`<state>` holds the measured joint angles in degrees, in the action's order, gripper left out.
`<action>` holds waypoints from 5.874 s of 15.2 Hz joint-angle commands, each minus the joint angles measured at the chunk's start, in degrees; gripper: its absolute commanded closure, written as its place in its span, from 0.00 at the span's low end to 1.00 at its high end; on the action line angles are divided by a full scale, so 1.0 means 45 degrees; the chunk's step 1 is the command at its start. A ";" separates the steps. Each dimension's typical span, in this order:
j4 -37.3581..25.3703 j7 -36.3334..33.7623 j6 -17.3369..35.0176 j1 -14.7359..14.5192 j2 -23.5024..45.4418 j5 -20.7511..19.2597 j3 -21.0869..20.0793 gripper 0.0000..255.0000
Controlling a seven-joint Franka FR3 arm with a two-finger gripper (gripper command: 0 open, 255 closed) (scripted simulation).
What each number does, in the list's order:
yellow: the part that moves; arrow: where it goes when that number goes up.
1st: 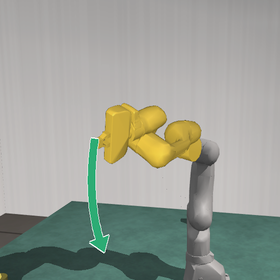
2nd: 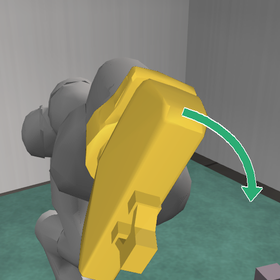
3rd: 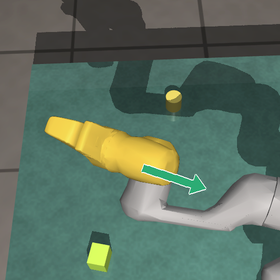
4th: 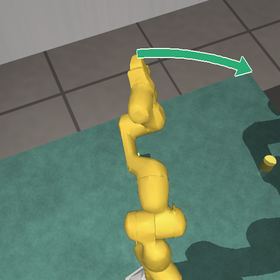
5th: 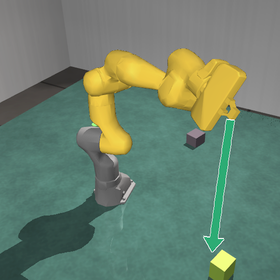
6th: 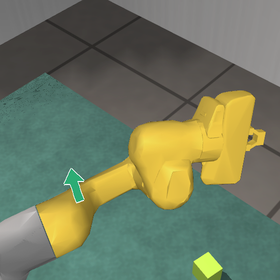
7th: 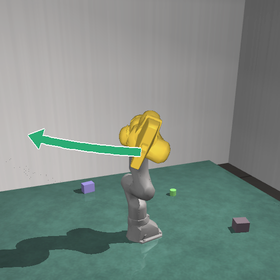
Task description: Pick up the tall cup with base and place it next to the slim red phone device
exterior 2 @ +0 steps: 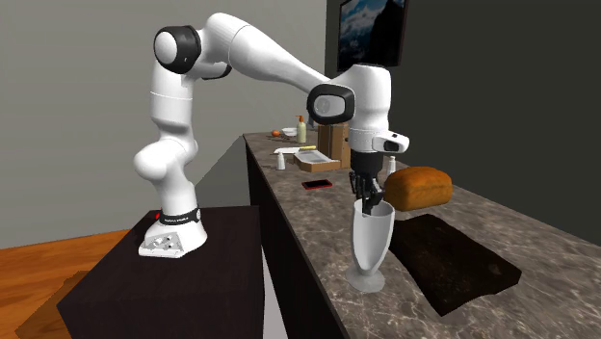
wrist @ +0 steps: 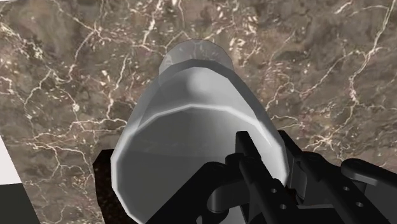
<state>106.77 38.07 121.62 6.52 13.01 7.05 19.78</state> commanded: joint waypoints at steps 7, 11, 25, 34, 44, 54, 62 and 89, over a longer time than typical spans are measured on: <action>-0.0390 -0.0095 -0.0608 -0.0022 -0.0231 -0.0124 0.0032 1.00; -0.0834 -0.0177 -0.1234 -0.0035 -0.0429 -0.0227 0.0057 1.00; -0.2801 -0.0362 -0.3521 -0.0023 -0.0776 -0.0425 0.0114 1.00; -0.4464 -0.0402 -0.5095 0.0047 -0.0682 -0.0413 0.0148 1.00; -0.6821 -0.0379 -0.7007 0.0229 -0.0209 -0.0244 0.0201 1.00; -1.0121 -0.0296 -0.9289 0.0669 0.0867 0.0190 0.0266 1.00; -0.8683 -0.1436 -0.9209 -0.0435 -0.0619 -0.0451 -0.0037 1.00; -0.3037 -1.0166 -0.8165 -0.4621 -0.5416 -0.1609 -0.4893 1.00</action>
<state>93.07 -5.94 84.83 -13.64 -11.33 -0.30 -1.24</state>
